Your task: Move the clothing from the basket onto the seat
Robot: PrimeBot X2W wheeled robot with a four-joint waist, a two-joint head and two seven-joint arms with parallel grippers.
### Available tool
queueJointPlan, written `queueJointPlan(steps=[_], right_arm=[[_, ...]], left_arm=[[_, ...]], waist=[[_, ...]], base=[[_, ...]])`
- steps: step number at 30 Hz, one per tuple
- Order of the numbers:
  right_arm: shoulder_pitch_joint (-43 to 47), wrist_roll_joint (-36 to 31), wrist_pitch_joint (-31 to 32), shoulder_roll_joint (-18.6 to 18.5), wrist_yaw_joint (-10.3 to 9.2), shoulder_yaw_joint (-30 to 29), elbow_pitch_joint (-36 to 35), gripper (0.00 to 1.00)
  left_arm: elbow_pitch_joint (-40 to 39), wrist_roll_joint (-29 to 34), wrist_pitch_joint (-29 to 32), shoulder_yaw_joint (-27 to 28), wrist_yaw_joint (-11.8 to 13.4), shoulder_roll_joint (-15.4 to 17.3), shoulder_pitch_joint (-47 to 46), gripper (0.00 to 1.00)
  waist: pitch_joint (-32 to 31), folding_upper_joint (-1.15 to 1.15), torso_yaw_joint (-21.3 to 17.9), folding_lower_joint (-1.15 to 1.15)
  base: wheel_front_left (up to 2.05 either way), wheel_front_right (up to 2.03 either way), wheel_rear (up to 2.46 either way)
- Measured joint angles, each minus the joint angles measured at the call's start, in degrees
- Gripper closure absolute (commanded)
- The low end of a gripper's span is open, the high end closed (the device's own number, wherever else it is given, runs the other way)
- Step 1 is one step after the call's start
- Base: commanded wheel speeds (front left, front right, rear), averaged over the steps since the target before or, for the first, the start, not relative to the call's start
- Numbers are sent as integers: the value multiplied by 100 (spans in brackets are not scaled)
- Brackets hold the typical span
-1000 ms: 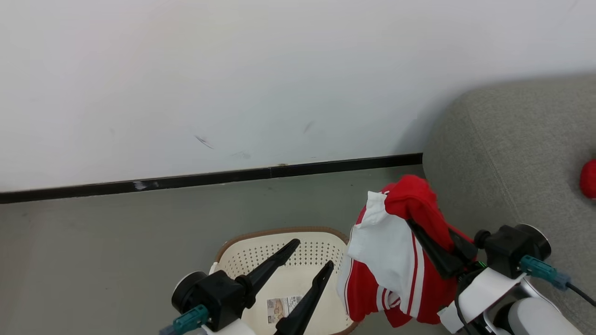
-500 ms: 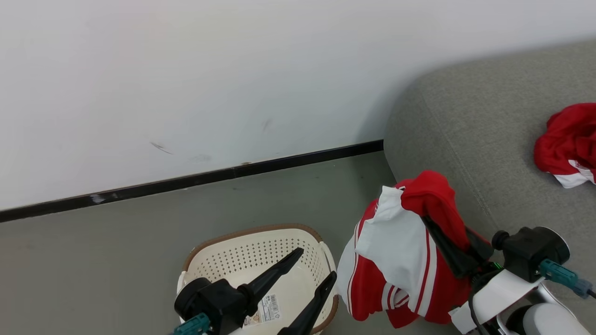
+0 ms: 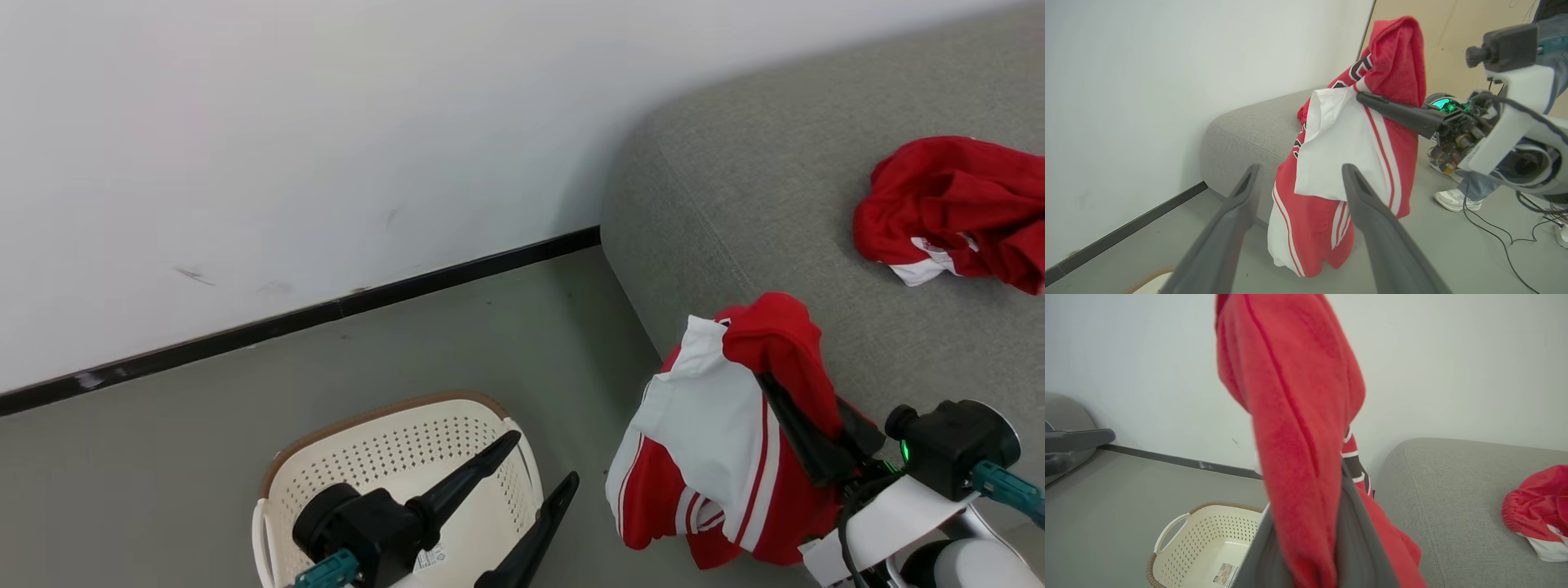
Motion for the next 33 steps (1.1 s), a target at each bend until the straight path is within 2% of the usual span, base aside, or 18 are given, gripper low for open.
queueJointPlan(steps=[7, 18, 26, 33], right_arm=[[1, 120, 52, 57, 0, -56, -78, 100], [-127, 1241, 286, 298, -1, -628, 299, 100], [-814, 2004, 620, 402, -1, -1328, 715, 100], [-1741, 2617, 1169, 565, -2, -2154, 1441, 100]], left_arm=[[-10, 38, -42, 24, 8, 19, 0, 0], [-143, 97, -42, 105, 194, 47, 146, 0], [-242, 166, -40, 82, 221, 47, 146, 0], [-307, 186, -31, 34, 244, 51, 144, 0]], waist=[[42, 0, -310, 0], [178, 0, -655, 0], [347, 0, -649, 0], [488, 0, -511, 0]], base=[[0, 0, 0], [0, 0, 0], [0, 0, 0], [0, 0, 0]])
